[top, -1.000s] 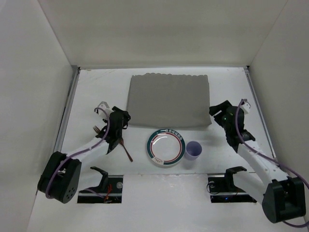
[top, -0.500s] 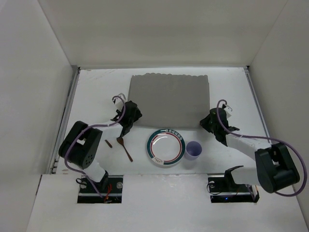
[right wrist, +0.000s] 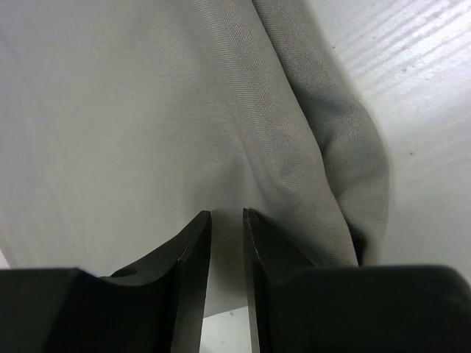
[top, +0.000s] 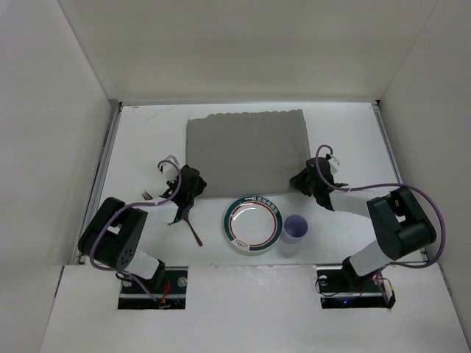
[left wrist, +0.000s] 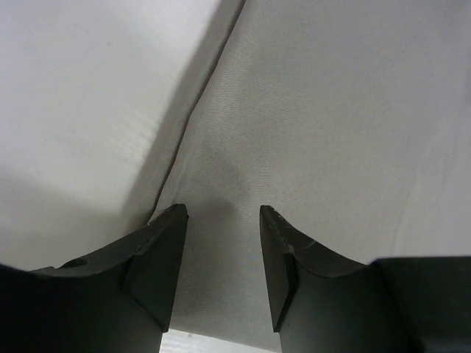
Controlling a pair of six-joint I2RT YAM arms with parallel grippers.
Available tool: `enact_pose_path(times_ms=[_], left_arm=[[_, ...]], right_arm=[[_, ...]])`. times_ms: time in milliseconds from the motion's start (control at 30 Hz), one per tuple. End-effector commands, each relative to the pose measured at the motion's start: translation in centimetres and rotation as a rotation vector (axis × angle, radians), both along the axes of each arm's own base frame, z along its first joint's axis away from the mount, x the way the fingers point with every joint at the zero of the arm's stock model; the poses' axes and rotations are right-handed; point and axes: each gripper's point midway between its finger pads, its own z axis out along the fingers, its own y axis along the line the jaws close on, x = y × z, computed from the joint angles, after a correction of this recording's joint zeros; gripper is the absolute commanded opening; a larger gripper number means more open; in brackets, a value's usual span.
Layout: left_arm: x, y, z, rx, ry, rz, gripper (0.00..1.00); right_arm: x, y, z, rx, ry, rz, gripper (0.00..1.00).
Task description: Set the dinner table for one person
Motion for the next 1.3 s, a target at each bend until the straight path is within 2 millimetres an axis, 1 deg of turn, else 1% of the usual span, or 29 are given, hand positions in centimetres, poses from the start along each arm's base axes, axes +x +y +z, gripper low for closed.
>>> enact_pose_path(times_ms=[0,67,100,233,267,333,367,500,567,633,700,767,800,900,967,1033,1067,1133,1200,1267], left_arm=[[-2.2,1.4,-1.3,0.038,0.055,0.037,0.43],[-2.2,1.6,-0.8,0.042,0.044,0.035,0.43],[-1.9,1.6,-0.2,0.044,0.030,0.031,0.44],[-0.1,0.8,2.2,0.088,-0.024,-0.021,0.44],[0.4,0.5,2.7,0.101,-0.033,-0.035,0.44],[1.2,0.3,3.2,0.115,-0.042,-0.043,0.44],[1.4,0.5,3.2,0.116,-0.040,-0.036,0.44],[1.8,0.6,3.3,0.112,-0.041,-0.026,0.44],[1.7,0.3,3.7,0.112,-0.051,-0.037,0.44],[1.3,0.0,3.7,0.106,-0.054,-0.043,0.44],[0.9,-0.3,3.9,0.106,-0.058,-0.056,0.44],[0.4,-0.4,4.1,0.112,-0.055,-0.068,0.44],[0.2,-0.5,4.2,0.114,-0.057,-0.073,0.44],[-0.1,-1.1,4.8,0.108,-0.073,-0.092,0.44],[0.0,-2.1,5.3,0.095,-0.084,-0.117,0.44],[-0.2,-3.5,5.4,0.090,-0.090,-0.153,0.44],[-0.4,-4.1,5.3,0.092,-0.087,-0.165,0.44],[-0.8,-4.4,5.2,0.089,-0.087,-0.169,0.44],[-1.4,-3.9,5.4,0.077,-0.092,-0.158,0.44],[-2.4,-2.7,5.1,0.061,-0.087,-0.117,0.44]], right_arm=[[1.1,0.3,0.8,0.026,-0.025,0.011,0.30],[0.5,0.4,0.6,0.033,-0.020,0.019,0.30],[0.1,0.2,0.4,0.032,-0.015,0.019,0.30],[-1.8,1.2,-0.3,0.029,0.003,0.051,0.28],[-2.2,1.1,-0.4,0.034,0.006,0.041,0.28],[-3.0,1.2,-0.2,0.041,0.005,0.046,0.27],[-3.4,1.2,-0.2,0.039,0.002,0.049,0.27],[-4.8,0.4,-0.1,0.027,0.000,0.032,0.26],[-5.0,0.0,0.2,0.010,-0.012,0.025,0.27],[-4.8,-0.7,1.1,-0.024,-0.045,0.018,0.30],[-4.7,-1.1,2.5,-0.037,-0.076,0.012,0.34],[-4.7,-0.9,3.8,-0.045,-0.102,0.021,0.38],[-4.7,-0.8,4.6,-0.060,-0.119,0.034,0.41],[-4.6,-1.3,7.1,-0.129,-0.189,0.052,0.53],[-4.8,-1.3,8.6,-0.161,-0.224,0.073,0.60],[-5.1,-1.3,9.6,-0.199,-0.243,0.100,0.64],[-5.3,-1.5,9.8,-0.209,-0.244,0.103,0.65],[-5.9,-1.9,9.8,-0.206,-0.237,0.094,0.66],[-6.9,-2.1,9.1,-0.191,-0.217,0.089,0.66],[-7.7,-2.0,8.2,-0.196,-0.201,0.098,0.67]])
